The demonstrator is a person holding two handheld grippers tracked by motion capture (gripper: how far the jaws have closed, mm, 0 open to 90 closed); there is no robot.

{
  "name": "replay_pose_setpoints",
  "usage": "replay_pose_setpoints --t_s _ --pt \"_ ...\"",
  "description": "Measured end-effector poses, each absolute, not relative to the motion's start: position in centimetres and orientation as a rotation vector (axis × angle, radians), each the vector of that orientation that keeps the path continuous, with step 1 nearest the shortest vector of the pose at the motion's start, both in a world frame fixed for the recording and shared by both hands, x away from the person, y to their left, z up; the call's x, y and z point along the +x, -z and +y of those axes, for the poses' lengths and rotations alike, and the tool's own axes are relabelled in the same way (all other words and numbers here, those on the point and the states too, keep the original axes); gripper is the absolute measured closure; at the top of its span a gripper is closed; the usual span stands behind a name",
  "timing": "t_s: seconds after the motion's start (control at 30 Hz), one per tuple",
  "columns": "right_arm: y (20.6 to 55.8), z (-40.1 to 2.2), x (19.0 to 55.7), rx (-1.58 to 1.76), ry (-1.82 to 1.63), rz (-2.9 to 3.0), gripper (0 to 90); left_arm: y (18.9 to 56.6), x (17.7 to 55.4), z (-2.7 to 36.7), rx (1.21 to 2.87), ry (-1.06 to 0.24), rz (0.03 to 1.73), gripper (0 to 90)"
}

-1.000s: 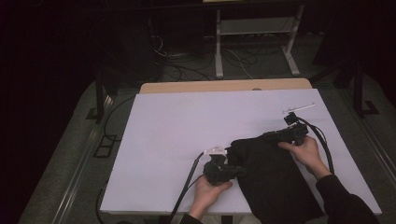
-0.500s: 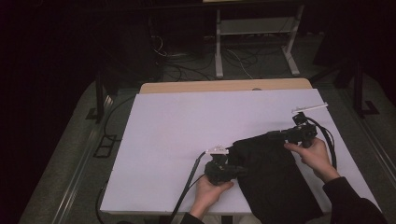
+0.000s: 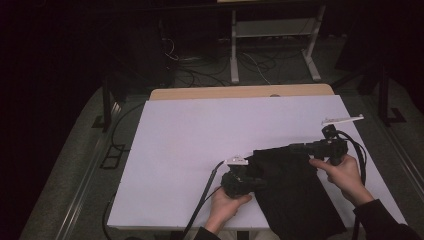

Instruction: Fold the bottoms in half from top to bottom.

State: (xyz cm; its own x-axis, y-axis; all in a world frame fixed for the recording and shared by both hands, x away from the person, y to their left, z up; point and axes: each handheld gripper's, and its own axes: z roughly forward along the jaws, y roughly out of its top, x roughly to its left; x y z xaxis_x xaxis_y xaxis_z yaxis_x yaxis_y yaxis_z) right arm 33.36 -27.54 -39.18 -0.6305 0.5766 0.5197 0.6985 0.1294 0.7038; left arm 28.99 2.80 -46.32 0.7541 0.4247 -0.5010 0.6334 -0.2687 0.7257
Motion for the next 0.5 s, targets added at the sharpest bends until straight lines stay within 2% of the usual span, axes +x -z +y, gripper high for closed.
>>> replay_pose_setpoints --t_s 0.5 --pt "38.7 -29.0 28.9 -1.252 1.638 -2.170 83.0 46.4 29.0 2.8 1.898 0.236 0.821 85.7"
